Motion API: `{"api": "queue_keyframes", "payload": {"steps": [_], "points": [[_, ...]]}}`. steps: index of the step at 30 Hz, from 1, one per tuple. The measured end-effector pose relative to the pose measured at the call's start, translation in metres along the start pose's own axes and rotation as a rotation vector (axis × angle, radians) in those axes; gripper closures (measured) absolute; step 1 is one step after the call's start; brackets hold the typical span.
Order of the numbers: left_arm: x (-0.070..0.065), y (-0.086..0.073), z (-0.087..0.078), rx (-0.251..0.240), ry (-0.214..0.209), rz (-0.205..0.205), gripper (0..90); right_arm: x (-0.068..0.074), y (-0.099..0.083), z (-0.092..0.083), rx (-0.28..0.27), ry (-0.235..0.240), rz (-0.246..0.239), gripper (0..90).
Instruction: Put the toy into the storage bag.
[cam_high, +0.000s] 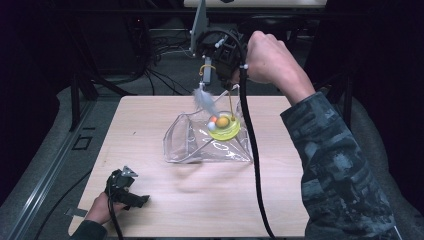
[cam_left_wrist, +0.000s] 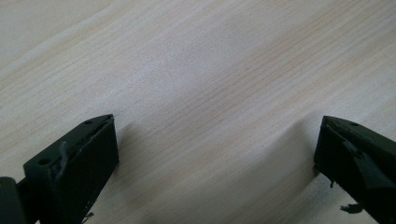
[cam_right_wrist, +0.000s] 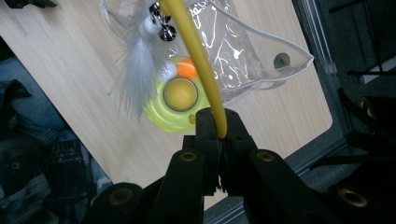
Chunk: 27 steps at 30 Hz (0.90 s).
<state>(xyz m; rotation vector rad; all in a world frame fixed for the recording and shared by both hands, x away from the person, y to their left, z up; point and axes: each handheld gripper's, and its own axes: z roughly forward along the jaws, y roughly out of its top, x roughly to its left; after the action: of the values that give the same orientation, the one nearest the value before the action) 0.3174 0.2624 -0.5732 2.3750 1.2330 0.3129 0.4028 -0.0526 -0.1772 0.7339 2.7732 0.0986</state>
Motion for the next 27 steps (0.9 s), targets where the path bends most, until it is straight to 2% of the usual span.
{"api": "queue_keyframes", "payload": {"steps": [13,27], "points": [[0.000,0.000,0.000,-0.002,0.000,0.001,0.0,-0.005,0.014,-0.001,-0.014,-0.019,0.005,87.8],[0.000,0.000,0.000,-0.002,-0.001,0.001,0.0,-0.015,0.024,0.008,-0.013,-0.018,0.027,87.8]]}}
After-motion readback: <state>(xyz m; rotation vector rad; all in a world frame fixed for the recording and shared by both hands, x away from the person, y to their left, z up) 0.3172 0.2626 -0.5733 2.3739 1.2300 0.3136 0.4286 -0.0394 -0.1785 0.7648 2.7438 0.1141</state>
